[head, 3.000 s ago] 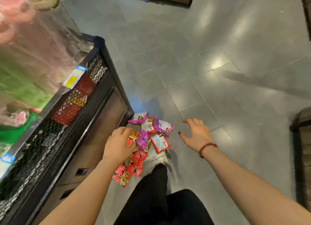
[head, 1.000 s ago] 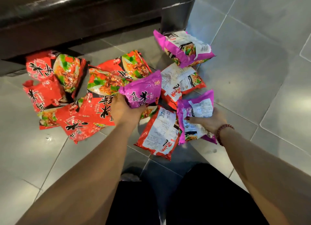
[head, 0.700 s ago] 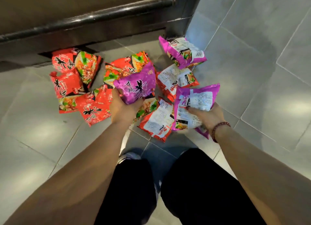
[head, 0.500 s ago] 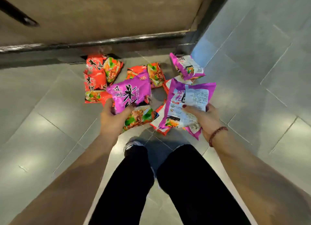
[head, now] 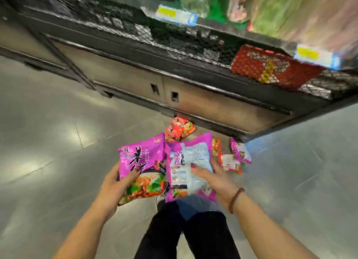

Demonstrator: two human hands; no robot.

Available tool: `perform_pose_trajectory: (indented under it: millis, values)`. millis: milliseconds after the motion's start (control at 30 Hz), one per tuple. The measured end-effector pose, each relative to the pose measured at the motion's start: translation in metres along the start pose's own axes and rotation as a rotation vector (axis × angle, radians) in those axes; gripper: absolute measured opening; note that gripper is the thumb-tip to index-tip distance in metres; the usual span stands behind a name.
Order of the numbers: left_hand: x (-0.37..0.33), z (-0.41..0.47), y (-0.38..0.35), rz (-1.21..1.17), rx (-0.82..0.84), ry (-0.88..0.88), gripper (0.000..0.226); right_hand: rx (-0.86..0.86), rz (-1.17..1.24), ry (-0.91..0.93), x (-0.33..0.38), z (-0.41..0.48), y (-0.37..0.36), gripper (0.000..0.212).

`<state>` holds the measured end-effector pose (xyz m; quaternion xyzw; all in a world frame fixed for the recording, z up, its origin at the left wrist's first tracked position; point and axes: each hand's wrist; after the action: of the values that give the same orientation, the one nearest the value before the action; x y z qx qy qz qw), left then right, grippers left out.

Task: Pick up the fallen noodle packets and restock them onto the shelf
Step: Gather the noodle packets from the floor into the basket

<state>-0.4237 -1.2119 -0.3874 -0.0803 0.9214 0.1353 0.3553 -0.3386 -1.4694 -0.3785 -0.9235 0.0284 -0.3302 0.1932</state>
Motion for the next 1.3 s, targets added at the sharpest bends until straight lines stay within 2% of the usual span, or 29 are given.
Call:
perform_pose_trajectory:
  millis: [33, 133, 267, 400, 500, 533, 633, 733, 967, 1167, 1300]
  values:
    - [-0.002, -0.01, 0.019, -0.046, -0.019, 0.0, 0.03, 0.035, -0.042, 0.007, 0.006, -0.003, -0.021, 0.031]
    - [-0.008, -0.034, 0.071, -0.192, -0.076, 0.005, 0.035, 0.149, -0.147, -0.003, 0.018, -0.004, -0.08, 0.064]
    - [-0.013, -0.064, 0.125, -0.359, -0.134, -0.013, 0.053, 0.238, -0.274, -0.02, 0.024, 0.003, -0.151, 0.072]
    - [-0.015, -0.085, 0.165, -0.474, -0.232, -0.009, 0.054, 0.318, -0.322, -0.047, 0.028, 0.013, -0.214, 0.062]
    - [-0.017, -0.094, 0.191, -0.555, -0.305, -0.007, 0.07, 0.396, -0.324, -0.106, 0.031, 0.024, -0.258, 0.056]
    - [-0.017, -0.094, 0.2, -0.593, -0.349, -0.013, 0.068, 0.418, -0.325, -0.122, 0.033, 0.03, -0.272, 0.056]
    - [-0.021, -0.085, 0.227, -0.743, -0.489, -0.014, 0.043, 0.465, -0.345, -0.156, 0.04, 0.051, -0.319, 0.056]
    - [-0.034, -0.062, 0.256, -0.837, -0.57, -0.024, 0.039, 0.495, -0.386, -0.19, 0.053, 0.083, -0.372, 0.055]
    - [-0.1, 0.003, 0.343, -0.86, -0.734, -0.034, 0.031, 0.643, -0.608, -0.156, 0.099, 0.175, -0.514, 0.051]
    - [-0.141, 0.042, 0.432, -0.882, -0.84, -0.075, 0.028, 0.713, -0.634, -0.136, 0.117, 0.237, -0.628, 0.047]
    - [-0.148, 0.07, 0.498, -0.911, -0.879, -0.075, 0.036, 0.718, -0.639, -0.117, 0.105, 0.27, -0.698, 0.048]
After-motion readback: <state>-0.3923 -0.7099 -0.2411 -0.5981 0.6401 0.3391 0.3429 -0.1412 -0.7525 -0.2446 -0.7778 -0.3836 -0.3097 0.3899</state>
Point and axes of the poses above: each hand's wrist, its own z-axis towards the middle knuckle, its own y-axis out of the back of the hand, x = y × z, and after that the axes turned 10 degrees about z, right-handed
